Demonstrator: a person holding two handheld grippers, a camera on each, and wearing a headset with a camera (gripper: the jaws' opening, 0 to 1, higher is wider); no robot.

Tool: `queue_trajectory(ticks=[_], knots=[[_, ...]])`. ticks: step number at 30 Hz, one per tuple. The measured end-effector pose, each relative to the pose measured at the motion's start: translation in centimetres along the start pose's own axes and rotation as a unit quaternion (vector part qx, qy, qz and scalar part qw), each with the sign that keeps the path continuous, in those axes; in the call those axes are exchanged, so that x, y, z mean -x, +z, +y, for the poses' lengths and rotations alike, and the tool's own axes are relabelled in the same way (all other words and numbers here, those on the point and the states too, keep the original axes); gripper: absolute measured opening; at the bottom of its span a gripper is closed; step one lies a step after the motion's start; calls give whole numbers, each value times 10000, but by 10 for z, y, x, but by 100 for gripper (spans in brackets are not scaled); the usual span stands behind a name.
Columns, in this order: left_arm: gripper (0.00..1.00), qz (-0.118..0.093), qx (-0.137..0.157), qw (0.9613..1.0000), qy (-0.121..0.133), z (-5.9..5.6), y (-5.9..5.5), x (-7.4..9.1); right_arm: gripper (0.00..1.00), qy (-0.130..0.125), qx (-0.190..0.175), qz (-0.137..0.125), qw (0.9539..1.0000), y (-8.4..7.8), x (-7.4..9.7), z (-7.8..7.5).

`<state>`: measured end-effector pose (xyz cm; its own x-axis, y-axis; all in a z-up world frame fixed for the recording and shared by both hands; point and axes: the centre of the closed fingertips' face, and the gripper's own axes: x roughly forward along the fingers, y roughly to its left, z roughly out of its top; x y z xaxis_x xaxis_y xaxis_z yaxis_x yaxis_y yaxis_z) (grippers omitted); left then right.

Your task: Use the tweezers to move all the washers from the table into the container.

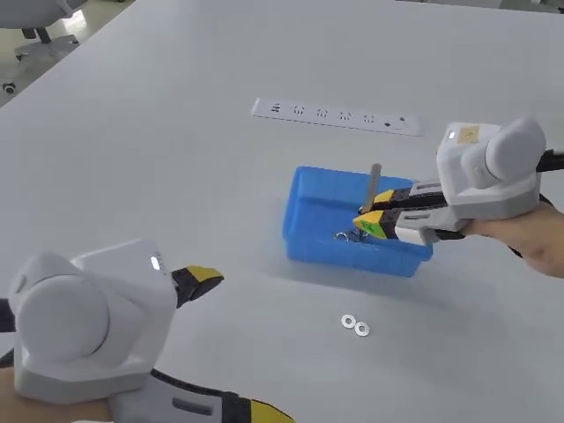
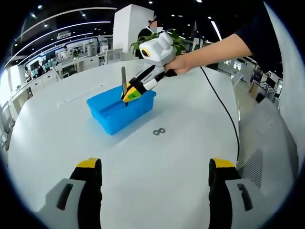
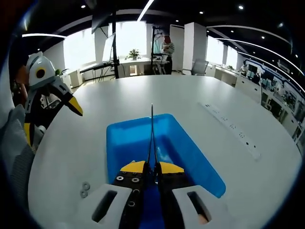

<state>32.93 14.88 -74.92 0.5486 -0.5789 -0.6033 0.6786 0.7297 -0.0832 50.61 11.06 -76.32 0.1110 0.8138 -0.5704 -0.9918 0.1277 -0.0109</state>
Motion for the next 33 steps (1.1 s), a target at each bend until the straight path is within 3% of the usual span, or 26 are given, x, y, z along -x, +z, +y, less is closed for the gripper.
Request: queue_trajectory(ticks=[6, 14, 22, 26, 33], knots=[[99, -111, -21, 9999, 21, 6, 10, 3, 10, 12, 53, 24, 10000, 1, 2, 3], [99, -376, -232, 9988, 212, 35, 43, 3, 10, -86, -28, -51, 9999, 4, 7, -3], [98, -610, -344, 9972, 274, 49, 71, -1, 11, -63, -75, -79, 9999, 6, 8, -3], [97, -708, -451, 9963, 184, 52, 88, -12, 11, -2, -18, -95, 10000, 10, 7, 0], [93, -929, -611, 9938, -49, 59, 127, -37, 11, 71, 64, -112, 9999, 14, 6, 5]])
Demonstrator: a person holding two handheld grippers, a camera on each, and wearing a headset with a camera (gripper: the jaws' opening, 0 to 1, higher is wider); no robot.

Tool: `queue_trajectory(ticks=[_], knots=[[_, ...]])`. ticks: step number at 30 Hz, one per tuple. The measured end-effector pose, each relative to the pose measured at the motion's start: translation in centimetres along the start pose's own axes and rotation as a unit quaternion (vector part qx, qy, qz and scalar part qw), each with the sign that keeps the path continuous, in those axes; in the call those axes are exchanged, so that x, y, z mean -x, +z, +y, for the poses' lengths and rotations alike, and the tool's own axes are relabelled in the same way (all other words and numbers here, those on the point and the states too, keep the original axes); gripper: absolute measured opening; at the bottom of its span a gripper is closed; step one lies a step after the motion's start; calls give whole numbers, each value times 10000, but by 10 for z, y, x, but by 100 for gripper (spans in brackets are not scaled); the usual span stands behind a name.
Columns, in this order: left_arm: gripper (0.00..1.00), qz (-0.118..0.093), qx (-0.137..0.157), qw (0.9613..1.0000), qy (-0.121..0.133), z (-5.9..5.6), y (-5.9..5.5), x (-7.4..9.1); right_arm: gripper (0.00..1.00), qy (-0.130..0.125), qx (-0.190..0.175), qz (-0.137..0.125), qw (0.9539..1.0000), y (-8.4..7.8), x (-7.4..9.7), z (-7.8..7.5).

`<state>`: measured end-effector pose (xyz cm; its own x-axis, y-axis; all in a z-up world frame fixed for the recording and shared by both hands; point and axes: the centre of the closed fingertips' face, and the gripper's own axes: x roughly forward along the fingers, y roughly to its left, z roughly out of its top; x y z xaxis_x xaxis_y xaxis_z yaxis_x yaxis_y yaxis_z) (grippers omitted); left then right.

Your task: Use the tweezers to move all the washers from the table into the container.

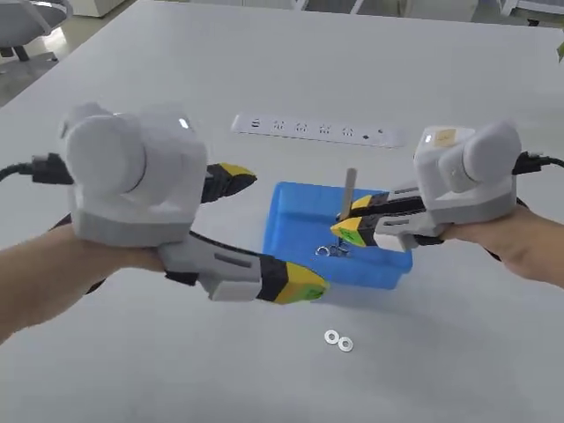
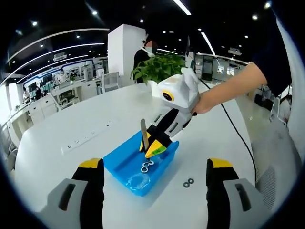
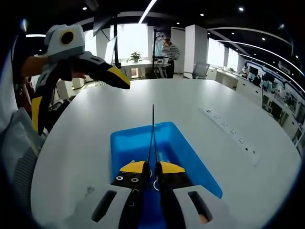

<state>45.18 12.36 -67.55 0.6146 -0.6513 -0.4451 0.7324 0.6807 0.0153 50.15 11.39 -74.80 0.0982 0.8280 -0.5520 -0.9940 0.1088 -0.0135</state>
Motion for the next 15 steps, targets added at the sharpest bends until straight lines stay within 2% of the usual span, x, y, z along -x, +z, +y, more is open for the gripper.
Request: queue_trajectory(ticks=[1, 4, 6, 11, 15], knots=[[92, -14, 1, 10000, -35, 1, 3, -3, 11, 11, 7, -11, 10000, 1, 0, 1], [89, -246, 142, 9994, -174, 0, 17, -13, 11, 42, 57, -44, 10000, 5, 2, 3], [86, -330, 111, 9991, -240, 2, 24, -19, 11, 70, 106, -50, 9999, 6, 4, 4], [76, -370, 170, 9987, -316, 11, 29, -33, 11, 85, 131, -89, 9998, 9, 6, 4], [58, -390, 156, 9983, -404, 15, 32, -39, 11, 98, 109, -119, 9998, 8, 8, 5]])
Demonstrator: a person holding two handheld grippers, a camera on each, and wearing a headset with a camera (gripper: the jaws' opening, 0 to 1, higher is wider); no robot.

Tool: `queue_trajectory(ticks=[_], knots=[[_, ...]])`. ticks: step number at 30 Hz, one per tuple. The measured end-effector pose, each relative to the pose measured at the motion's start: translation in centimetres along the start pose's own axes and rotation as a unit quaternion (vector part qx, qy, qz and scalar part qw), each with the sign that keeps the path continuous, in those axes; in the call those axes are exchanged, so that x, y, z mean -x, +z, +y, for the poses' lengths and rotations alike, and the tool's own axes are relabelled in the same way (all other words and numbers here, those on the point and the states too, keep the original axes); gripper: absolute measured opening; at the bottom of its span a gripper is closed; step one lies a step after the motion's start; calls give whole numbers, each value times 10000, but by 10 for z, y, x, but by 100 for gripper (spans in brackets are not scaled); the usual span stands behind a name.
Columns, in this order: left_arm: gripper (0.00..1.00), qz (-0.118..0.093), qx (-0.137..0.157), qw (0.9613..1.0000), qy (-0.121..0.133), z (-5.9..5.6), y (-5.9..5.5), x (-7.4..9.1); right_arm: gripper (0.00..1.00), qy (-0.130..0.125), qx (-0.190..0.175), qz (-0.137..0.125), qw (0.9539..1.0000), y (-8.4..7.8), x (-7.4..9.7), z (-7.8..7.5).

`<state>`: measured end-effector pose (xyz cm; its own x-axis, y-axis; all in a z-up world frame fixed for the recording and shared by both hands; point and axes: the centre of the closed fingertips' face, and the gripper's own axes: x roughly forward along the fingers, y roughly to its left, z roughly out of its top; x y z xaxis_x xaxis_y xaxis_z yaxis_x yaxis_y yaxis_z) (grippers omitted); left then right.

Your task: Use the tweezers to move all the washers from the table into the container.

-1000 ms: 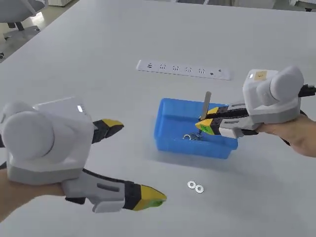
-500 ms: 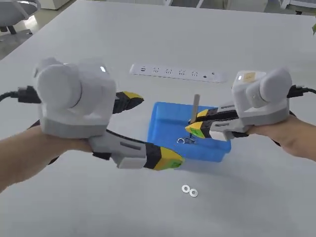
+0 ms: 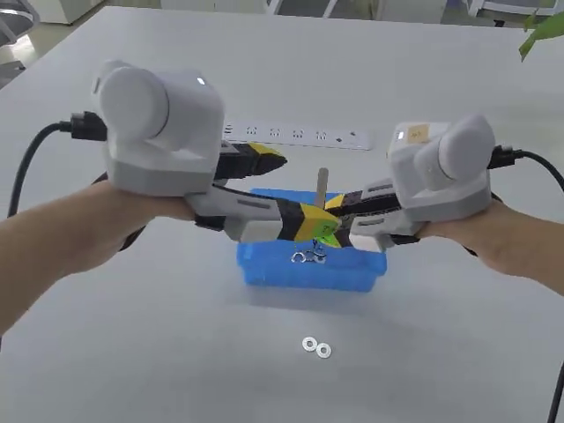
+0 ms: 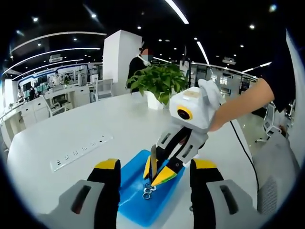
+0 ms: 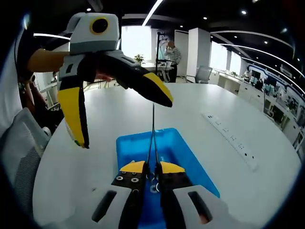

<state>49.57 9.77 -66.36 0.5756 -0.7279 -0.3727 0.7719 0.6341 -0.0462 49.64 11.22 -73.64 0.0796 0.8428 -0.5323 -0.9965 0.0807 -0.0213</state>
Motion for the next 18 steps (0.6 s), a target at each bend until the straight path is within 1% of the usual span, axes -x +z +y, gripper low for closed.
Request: queue_trajectory(ticks=[2, 4, 5, 7, 9, 10, 12, 14, 17, 18], knots=[[52, 22, -28, 10000, -71, -1, 0, -3, 11, 16, 7, 12, 10000, -1, 0, 1], [51, 20, -57, 9999, -115, -3, 2, -5, 11, 39, 19, 31, 10000, -3, 1, 2], [51, 5, -5, 9999, -167, -4, 4, -7, 11, 55, 32, 34, 10000, -3, 0, 3], [44, -46, -9, 9998, -202, -5, 7, -9, 11, 88, 34, 36, 9999, -3, 0, 4], [35, -5, -43, 9996, -271, -6, 7, -13, 11, 111, 53, 33, 9999, -3, 0, 5], [32, 24, -117, 9995, -281, -6, 7, -15, 11, 114, 58, 36, 9999, -3, 0, 5], [33, 113, -339, 9989, -291, -5, 5, -17, 11, 124, 58, 25, 9999, -2, 0, 6], [29, 165, -377, 9982, -426, -10, 4, -17, 11, 128, 60, -7, 9999, 0, 0, 5], [22, 263, -537, 9971, -473, -11, 0, -18, 11, 143, 70, -45, 9999, 2, 1, 6], [21, 275, -540, 9969, -494, -12, 0, -18, 11, 142, 68, -50, 9999, 3, 1, 6]])
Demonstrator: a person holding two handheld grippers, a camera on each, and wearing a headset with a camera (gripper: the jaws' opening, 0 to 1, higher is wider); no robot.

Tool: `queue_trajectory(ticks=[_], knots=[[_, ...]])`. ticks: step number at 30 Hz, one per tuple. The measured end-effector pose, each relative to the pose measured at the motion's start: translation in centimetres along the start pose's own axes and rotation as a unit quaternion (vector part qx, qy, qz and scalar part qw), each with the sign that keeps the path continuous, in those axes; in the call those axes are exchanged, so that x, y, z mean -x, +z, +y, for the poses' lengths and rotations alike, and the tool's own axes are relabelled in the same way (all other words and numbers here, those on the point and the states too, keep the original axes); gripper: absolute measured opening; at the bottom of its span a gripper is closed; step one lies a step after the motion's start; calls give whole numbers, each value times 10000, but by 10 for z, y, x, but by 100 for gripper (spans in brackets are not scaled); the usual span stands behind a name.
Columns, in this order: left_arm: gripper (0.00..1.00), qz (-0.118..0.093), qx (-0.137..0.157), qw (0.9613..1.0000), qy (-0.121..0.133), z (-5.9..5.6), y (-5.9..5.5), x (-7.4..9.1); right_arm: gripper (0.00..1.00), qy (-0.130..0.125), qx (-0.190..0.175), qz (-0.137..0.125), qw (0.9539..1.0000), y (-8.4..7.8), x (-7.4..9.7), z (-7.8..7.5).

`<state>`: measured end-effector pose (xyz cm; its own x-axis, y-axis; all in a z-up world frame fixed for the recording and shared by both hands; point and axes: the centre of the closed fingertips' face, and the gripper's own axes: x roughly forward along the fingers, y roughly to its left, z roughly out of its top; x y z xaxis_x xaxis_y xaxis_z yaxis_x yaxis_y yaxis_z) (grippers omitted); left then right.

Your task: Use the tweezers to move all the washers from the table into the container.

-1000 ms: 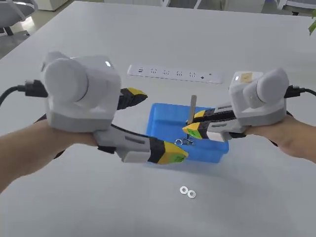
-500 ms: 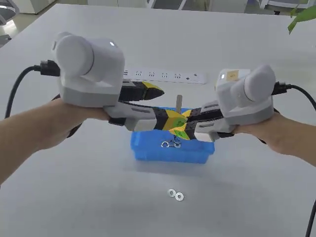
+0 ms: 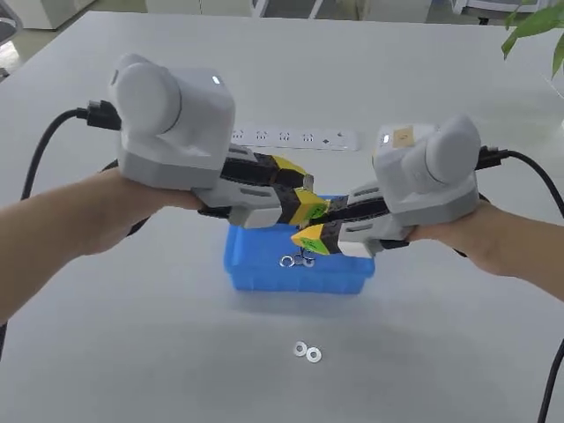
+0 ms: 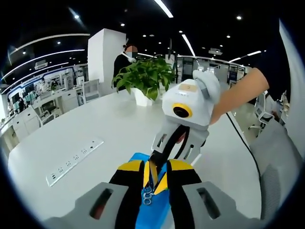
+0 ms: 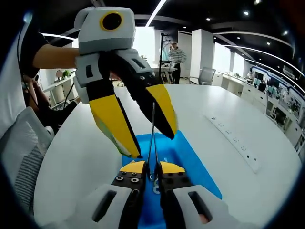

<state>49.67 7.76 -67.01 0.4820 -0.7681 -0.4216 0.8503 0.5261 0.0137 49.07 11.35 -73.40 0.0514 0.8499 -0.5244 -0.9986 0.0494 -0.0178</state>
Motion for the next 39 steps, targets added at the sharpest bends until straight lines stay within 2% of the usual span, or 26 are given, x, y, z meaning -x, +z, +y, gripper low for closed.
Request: queue_trajectory(ticks=[5, 11, 17, 23, 32, 39], knots=[[9, -54, 9, 10000, -19, 1, 2, 2, 11, 39, 16, -7, 10000, 1, 0, 2], [9, -94, 55, 9998, -187, -2, 1, 4, 11, 125, 72, 12, 9999, 3, -1, 7], [8, 7, -74, 9996, -285, -2, 0, 7, 11, 184, 77, 30, 9998, 3, -1, 9], [5, 49, -233, 9991, -344, 0, 3, 7, 12, 145, 58, 11, 9999, 5, 2, 5], [5, 92, -528, 9978, -403, -6, 6, 4, 13, 79, 92, 56, 9999, 4, 3, 3], [5, 122, -695, 9963, -499, -8, 10, 2, 23, -24, 163, 21, 9999, 8, 6, 0]])
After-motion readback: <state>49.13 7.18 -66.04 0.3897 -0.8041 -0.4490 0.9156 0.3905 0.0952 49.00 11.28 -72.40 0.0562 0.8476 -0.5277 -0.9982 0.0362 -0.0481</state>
